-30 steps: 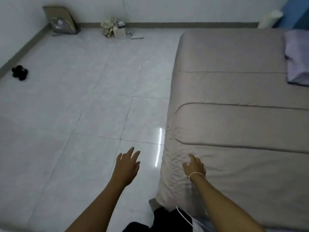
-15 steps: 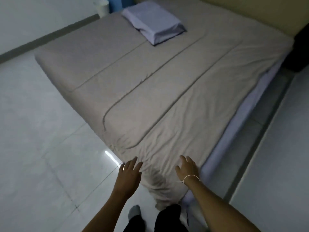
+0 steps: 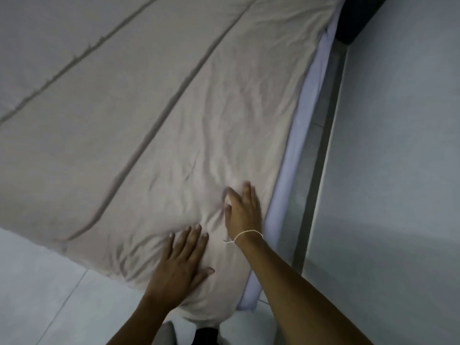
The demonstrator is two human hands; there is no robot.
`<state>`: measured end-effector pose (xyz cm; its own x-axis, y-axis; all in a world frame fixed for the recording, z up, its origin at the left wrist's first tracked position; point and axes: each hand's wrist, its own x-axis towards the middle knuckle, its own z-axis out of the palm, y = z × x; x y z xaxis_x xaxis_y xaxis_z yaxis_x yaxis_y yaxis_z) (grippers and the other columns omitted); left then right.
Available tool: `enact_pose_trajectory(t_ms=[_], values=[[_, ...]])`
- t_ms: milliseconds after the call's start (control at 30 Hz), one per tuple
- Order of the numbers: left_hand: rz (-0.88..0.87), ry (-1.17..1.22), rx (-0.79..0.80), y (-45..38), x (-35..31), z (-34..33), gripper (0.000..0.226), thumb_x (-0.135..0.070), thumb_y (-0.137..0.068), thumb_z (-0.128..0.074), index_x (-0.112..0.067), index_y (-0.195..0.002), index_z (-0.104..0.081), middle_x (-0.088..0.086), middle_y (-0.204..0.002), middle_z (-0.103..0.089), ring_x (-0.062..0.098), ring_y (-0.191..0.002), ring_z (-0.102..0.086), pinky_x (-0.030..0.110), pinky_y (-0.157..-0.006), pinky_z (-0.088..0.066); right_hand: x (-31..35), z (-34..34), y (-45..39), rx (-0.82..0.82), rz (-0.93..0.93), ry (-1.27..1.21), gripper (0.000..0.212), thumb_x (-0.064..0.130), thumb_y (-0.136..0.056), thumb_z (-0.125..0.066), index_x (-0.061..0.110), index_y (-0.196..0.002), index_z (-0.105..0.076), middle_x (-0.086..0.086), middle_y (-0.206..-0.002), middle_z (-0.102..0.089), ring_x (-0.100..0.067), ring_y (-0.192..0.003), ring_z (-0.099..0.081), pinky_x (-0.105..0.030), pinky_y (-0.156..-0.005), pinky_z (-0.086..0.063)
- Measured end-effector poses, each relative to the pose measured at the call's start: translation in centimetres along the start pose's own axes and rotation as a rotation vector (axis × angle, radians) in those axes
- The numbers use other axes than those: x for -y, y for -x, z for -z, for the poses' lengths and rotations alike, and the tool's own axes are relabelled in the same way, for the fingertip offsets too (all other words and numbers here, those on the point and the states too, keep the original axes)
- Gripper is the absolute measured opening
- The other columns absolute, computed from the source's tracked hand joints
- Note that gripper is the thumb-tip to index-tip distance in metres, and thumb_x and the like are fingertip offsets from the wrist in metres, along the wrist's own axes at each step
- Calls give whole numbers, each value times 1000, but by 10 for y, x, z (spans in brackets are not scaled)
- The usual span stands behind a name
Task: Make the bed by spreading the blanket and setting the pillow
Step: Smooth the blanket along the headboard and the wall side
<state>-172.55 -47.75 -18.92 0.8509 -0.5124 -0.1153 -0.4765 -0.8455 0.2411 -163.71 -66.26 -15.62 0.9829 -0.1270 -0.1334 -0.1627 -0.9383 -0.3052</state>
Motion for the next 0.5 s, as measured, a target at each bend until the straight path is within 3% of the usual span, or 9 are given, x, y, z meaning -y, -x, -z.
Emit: enact_pose_trajectory(t_ms=[167,267,367,433,500], values=[[3,-40,-180,-4,-10,-36,55,-48,-100,-25,-19,-146,-33,8,-154,-28,32,-141,-27,58,-112,-21,-31,-25,-6,-49,29,41,50,37,-97,-45,30,-146,-35,-22,-157,-15,-35,-146,-12,-45,-117,-16],[-16,-33,-269,-2,-16,-45,46,-36,-102,-27,-18,-143,-41,5,-151,-36,31,-139,-31,59,-111,-22,-40,-36,-4,-112,62,44,46,27,-96,-48,17,-141,-45,-20,-145,-44,-33,-138,-36,-43,-112,-34],[-66,6,-348,-2,-20,-45,41,-30,-102,-33,-14,-136,-51,4,-145,-45,26,-137,-36,57,-108,-28,-45,-33,-6,-242,84,68,42,0,-81,-68,8,-123,-63,-15,-114,-69,-28,-107,-66,-37,-81,-56],[-82,43,-394,-1,-24,-41,39,-27,-102,-35,-13,-130,-57,3,-140,-50,24,-134,-41,55,-106,-32,-47,-20,-5,-253,120,114,45,-9,-70,-75,6,-112,-69,-13,-93,-74,-27,-78,-73,-31,-58,-57],[-85,98,-421,3,-32,-36,39,-27,-103,-34,-12,-126,-61,3,-138,-53,22,-131,-46,55,-104,-34,-51,-4,-3,-246,144,174,42,-7,-65,-80,5,-104,-72,-11,-69,-72,-23,-52,-68,-25,-42,-50]])
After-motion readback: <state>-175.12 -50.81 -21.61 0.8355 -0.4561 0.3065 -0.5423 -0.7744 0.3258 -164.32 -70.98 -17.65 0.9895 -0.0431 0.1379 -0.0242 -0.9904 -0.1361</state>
